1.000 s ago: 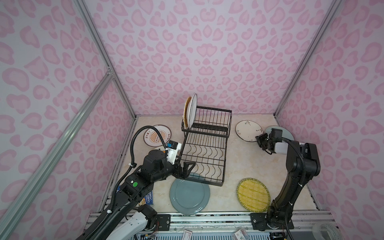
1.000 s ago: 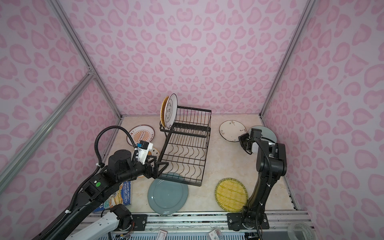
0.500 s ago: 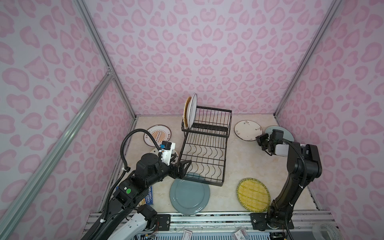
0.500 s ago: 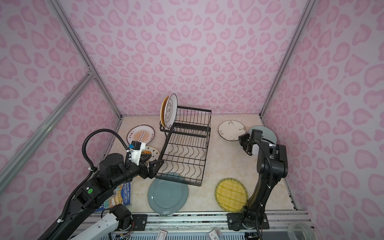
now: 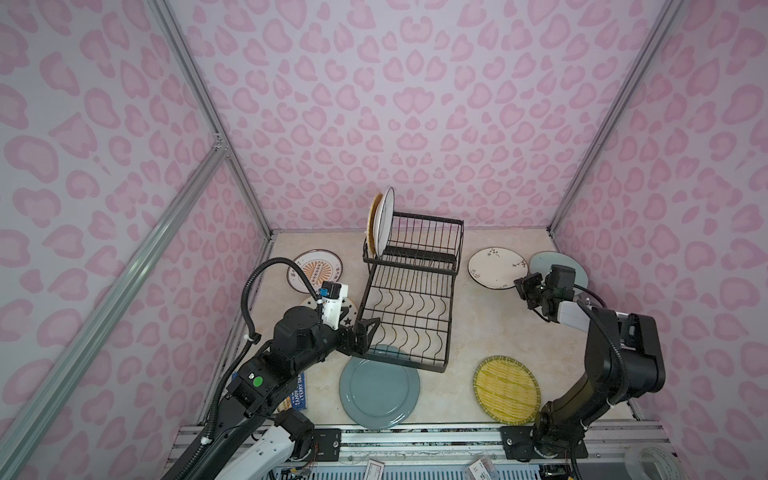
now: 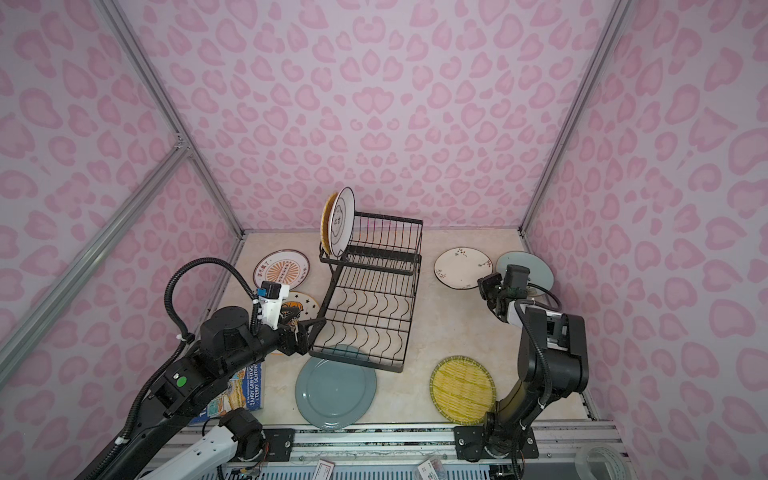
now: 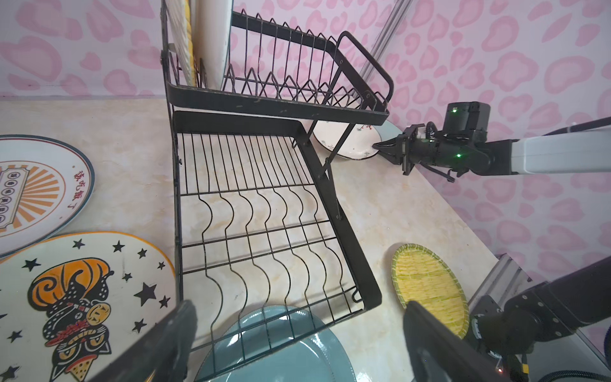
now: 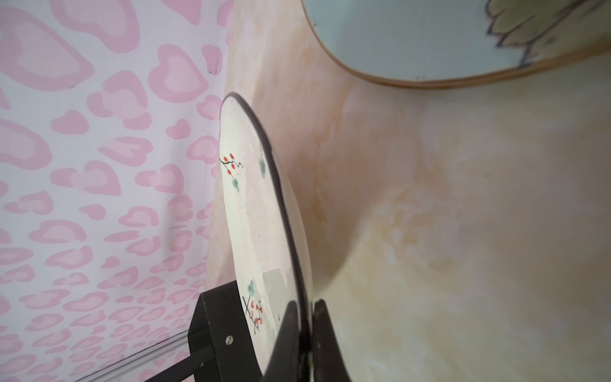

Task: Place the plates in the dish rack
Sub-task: 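Slide the berry plate toward the rack with the right gripper while the left gripper approaches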

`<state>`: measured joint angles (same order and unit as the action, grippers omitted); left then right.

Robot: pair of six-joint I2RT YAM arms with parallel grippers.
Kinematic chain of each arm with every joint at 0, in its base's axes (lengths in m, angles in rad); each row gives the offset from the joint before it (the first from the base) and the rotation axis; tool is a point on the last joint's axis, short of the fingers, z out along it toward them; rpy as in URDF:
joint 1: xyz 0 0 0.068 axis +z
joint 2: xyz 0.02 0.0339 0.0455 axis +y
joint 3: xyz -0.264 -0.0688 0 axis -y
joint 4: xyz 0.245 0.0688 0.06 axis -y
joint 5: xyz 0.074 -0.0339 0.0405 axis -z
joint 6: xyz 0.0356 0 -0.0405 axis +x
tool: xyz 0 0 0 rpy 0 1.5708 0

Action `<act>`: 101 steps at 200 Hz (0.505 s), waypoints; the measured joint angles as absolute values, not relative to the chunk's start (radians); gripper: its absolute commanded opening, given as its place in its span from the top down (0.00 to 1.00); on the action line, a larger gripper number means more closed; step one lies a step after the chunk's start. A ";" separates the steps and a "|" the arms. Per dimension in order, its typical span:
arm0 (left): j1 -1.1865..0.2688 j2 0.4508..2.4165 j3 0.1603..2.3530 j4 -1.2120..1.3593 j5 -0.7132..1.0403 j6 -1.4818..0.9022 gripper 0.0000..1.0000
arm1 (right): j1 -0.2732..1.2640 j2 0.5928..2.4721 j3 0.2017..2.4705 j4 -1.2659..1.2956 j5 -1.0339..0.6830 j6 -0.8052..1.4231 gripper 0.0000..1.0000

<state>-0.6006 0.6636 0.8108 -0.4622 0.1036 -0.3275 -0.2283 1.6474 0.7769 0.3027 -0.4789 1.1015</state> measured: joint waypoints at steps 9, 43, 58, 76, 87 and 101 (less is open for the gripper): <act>-0.601 0.667 0.810 -0.463 0.104 -0.327 0.01 | -0.234 1.611 0.754 0.305 -0.483 1.091 1.00; -0.601 0.672 0.810 -0.464 0.084 -0.327 0.01 | -0.260 1.419 0.632 0.287 -0.520 1.050 1.00; -0.601 0.680 0.810 -0.467 0.076 -0.327 0.01 | -0.279 1.320 0.574 0.252 -0.547 1.018 1.00; -0.601 0.693 0.810 -0.471 0.075 -0.327 0.01 | -0.307 1.209 0.514 0.209 -0.574 0.998 1.00; -0.601 0.703 0.810 -0.474 0.075 -0.327 0.02 | -0.320 1.143 0.484 0.180 -0.590 0.978 1.00; -0.601 0.713 0.810 -0.477 0.068 -0.327 0.02 | -0.328 1.069 0.450 0.148 -0.607 0.974 1.00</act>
<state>-0.6006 0.7132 0.8101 -0.4767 0.0677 -0.3275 -0.3283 1.0695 0.4500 0.1478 -0.6071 0.9737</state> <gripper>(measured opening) 0.985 0.052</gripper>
